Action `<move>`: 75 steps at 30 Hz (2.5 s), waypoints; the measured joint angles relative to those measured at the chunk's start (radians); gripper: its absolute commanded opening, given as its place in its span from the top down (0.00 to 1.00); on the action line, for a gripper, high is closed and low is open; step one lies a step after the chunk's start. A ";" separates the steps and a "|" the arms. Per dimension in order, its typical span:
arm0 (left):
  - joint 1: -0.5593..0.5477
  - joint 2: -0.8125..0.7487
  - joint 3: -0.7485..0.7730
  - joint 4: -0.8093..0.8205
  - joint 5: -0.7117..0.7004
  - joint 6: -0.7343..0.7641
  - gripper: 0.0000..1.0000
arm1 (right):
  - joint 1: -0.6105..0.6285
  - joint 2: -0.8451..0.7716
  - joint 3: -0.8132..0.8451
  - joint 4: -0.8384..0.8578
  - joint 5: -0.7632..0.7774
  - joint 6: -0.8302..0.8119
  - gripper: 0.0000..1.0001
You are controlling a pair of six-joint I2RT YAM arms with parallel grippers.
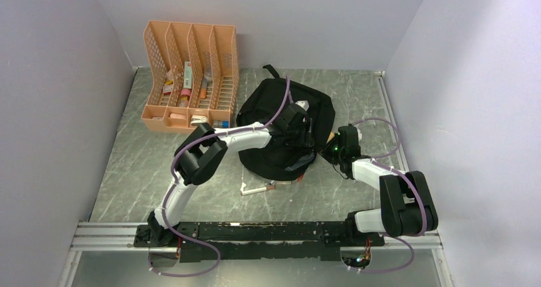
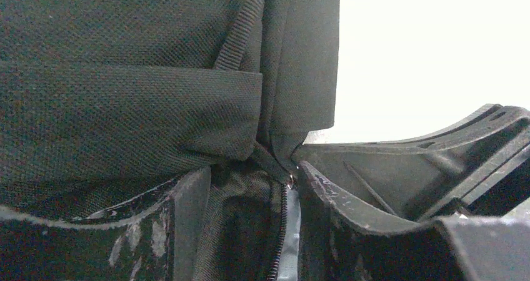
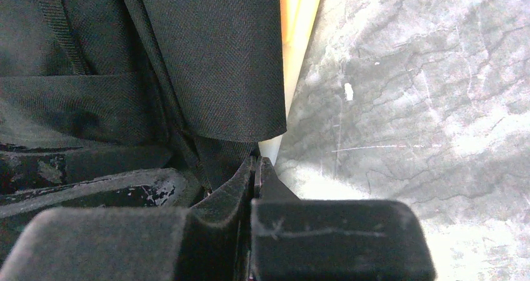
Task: Pack the student bag
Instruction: Zip the student bag at the center of the board.
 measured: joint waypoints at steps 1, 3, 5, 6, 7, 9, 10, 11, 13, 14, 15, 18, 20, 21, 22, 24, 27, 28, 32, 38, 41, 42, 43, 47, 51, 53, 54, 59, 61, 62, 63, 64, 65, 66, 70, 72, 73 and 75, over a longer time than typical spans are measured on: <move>0.000 -0.003 0.000 0.000 -0.005 0.002 0.41 | 0.000 0.000 0.000 0.000 0.000 0.000 1.00; -0.001 -0.010 -0.001 -0.003 -0.018 0.003 0.42 | 0.000 0.000 0.000 0.000 0.000 -0.001 1.00; -0.005 -0.024 -0.001 -0.013 -0.026 0.003 0.43 | 0.000 0.000 0.000 0.000 0.000 -0.001 1.00; -0.006 -0.032 -0.001 -0.018 -0.029 0.002 0.44 | 0.000 0.000 0.000 0.000 0.000 -0.001 1.00; -0.006 -0.038 -0.001 -0.022 -0.032 0.000 0.45 | 0.000 0.000 0.000 0.000 0.000 -0.001 1.00; -0.006 -0.048 0.000 -0.023 -0.040 -0.006 0.46 | 0.000 0.000 0.000 0.000 -0.001 -0.002 1.00; -0.009 -0.051 0.003 -0.022 -0.043 -0.010 0.47 | 0.000 0.000 0.000 0.000 -0.001 -0.002 1.00; -0.010 -0.053 0.004 -0.022 -0.044 -0.013 0.48 | 0.000 0.000 0.000 0.000 -0.001 -0.002 1.00; -0.011 -0.053 0.005 -0.023 -0.048 -0.019 0.49 | 0.000 0.000 0.000 0.000 -0.001 -0.002 1.00; -0.011 -0.053 0.005 -0.024 -0.048 -0.021 0.50 | 0.000 0.000 0.000 0.000 -0.001 -0.002 1.00; -0.011 -0.053 0.005 -0.025 -0.048 -0.024 0.51 | 0.000 0.000 0.000 0.000 -0.001 -0.002 1.00; -0.012 -0.053 0.005 -0.023 -0.048 -0.030 0.53 | 0.000 -0.001 0.000 0.000 -0.001 -0.002 1.00; -0.012 -0.053 0.005 -0.023 -0.048 -0.033 0.53 | 0.000 -0.001 0.000 0.000 0.000 -0.003 1.00; -0.012 -0.053 0.006 -0.024 -0.048 -0.035 0.53 | 0.000 -0.001 0.000 -0.001 -0.001 -0.003 1.00; -0.012 -0.053 0.008 -0.024 -0.047 -0.037 0.53 | 0.000 -0.001 0.000 0.000 0.000 -0.003 1.00; -0.012 -0.051 0.013 -0.023 -0.046 -0.040 0.54 | 0.000 -0.001 0.000 -0.001 0.000 -0.003 1.00; -0.012 -0.048 0.019 -0.023 -0.044 -0.044 0.54 | 0.000 -0.002 0.000 -0.001 0.000 -0.003 1.00; -0.012 -0.048 0.019 -0.023 -0.044 -0.047 0.53 | 0.000 -0.002 0.000 -0.002 0.000 -0.003 1.00; -0.012 -0.048 0.019 -0.023 -0.044 -0.054 0.54 | 0.000 -0.003 0.000 -0.003 0.000 -0.004 1.00; -0.013 -0.047 0.019 -0.023 -0.042 -0.065 0.54 | 0.000 -0.005 0.000 -0.005 0.000 -0.006 1.00; -0.015 -0.047 0.013 -0.017 -0.039 -0.071 0.54 | 0.000 -0.006 -0.002 -0.004 0.001 -0.006 1.00; -0.017 -0.047 0.010 -0.015 -0.038 -0.072 0.54 | 0.000 -0.007 -0.004 -0.003 0.001 -0.006 1.00; -0.018 -0.047 0.007 -0.016 -0.037 -0.074 0.54 | 0.000 -0.008 -0.004 -0.003 0.001 -0.006 1.00; -0.023 -0.037 0.005 -0.014 -0.036 -0.077 0.54 | 0.000 -0.009 -0.005 -0.004 0.002 -0.006 1.00; -0.023 -0.020 0.005 -0.015 -0.036 -0.080 0.53 | 0.000 -0.011 -0.005 -0.005 0.002 -0.006 1.00; -0.023 -0.009 0.005 -0.015 -0.036 -0.081 0.53 | 0.000 -0.012 -0.006 -0.005 0.002 -0.006 1.00; -0.023 -0.003 0.006 -0.015 -0.035 -0.082 0.53 | 0.000 -0.012 -0.006 -0.005 0.003 -0.006 1.00; -0.023 0.033 0.011 -0.005 -0.034 -0.092 0.52 | 0.000 -0.012 -0.007 -0.005 0.003 -0.007 1.00; -0.023 0.042 0.022 -0.005 -0.032 -0.096 0.52 | 0.000 -0.013 -0.008 -0.004 0.003 -0.007 1.00; -0.023 0.045 0.027 -0.005 -0.031 -0.099 0.54 | 0.000 -0.014 -0.009 -0.003 0.003 -0.006 1.00; -0.023 0.050 0.034 -0.005 -0.031 -0.099 0.57 | 0.000 -0.014 -0.010 -0.003 0.003 -0.006 1.00; -0.023 0.055 0.042 -0.006 -0.029 -0.100 0.62 | 0.000 -0.014 -0.010 -0.002 0.003 -0.007 1.00; -0.023 0.061 0.049 -0.007 -0.029 -0.101 0.66 | 0.000 -0.014 -0.010 -0.002 0.003 -0.007 1.00; -0.023 0.066 0.055 -0.009 -0.029 -0.103 0.70 | 0.000 -0.014 -0.010 -0.002 0.003 -0.007 1.00; -0.023 0.077 0.060 -0.007 -0.026 -0.101 0.85 | 0.000 -0.014 -0.010 -0.002 0.003 -0.007 1.00; -0.023 0.077 0.060 -0.002 -0.026 -0.097 0.91 | 0.000 -0.014 -0.010 -0.002 0.003 -0.007 1.00; -0.023 0.077 0.060 0.000 -0.025 -0.093 0.92 | 0.000 -0.014 -0.010 -0.002 0.004 -0.007 1.00; -0.023 0.076 0.060 0.001 -0.024 -0.084 0.95 | 0.000 -0.014 -0.010 -0.002 0.003 -0.007 1.00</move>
